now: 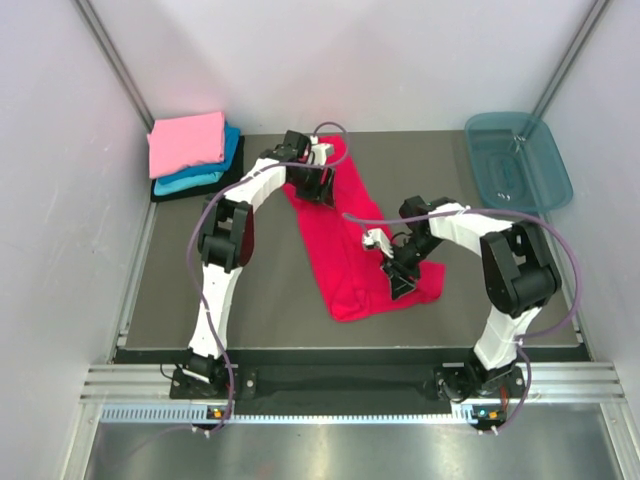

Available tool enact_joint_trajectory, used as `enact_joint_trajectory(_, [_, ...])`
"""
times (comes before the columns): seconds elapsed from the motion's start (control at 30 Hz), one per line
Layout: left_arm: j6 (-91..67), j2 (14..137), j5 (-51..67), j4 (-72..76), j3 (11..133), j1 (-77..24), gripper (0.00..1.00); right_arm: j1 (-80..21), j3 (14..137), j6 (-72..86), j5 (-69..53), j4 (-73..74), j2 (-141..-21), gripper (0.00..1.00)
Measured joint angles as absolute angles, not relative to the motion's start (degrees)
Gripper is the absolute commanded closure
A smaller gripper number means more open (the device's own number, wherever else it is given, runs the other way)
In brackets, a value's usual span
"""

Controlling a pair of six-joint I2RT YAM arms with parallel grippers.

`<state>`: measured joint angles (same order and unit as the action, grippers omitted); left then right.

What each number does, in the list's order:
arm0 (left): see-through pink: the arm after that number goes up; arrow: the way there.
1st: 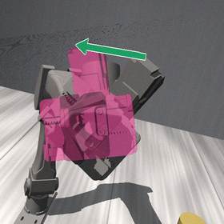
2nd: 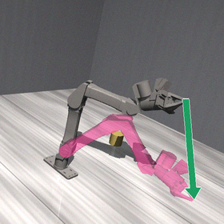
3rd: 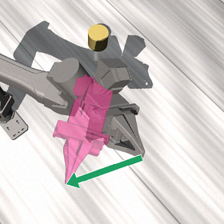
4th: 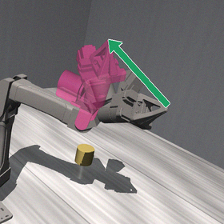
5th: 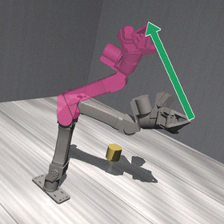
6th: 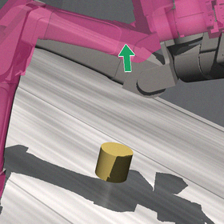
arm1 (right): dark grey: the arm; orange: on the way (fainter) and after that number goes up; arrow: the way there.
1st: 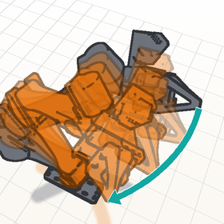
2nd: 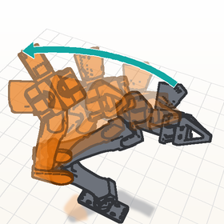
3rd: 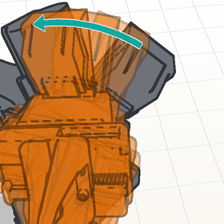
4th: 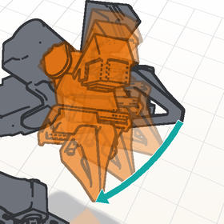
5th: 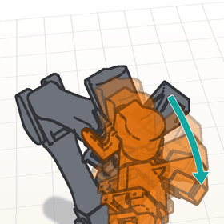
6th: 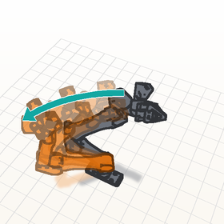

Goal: Fold and stack the t-shirts
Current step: Fold the tshirt

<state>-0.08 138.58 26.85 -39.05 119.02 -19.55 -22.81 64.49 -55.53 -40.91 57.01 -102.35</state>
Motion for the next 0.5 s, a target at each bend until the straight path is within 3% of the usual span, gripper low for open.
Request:
enact_joint_trajectory(0.17, [-0.1,139.3,26.3,-39.0,120.2,-19.5,0.33,-23.0,64.6,-54.7,-38.6,55.8,-105.3,0.61])
enact_joint_trajectory(0.37, [-0.1,139.3,26.1,-39.0,120.2,-19.4,0.33,-24.4,64.5,-54.2,-36.6,55.3,-105.6,0.88])
enact_joint_trajectory(0.5, [-0.1,139.3,26.1,-39.0,120.3,-19.1,0.33,-25.6,62.5,-54.0,-35.4,54.8,-104.4,0.93])
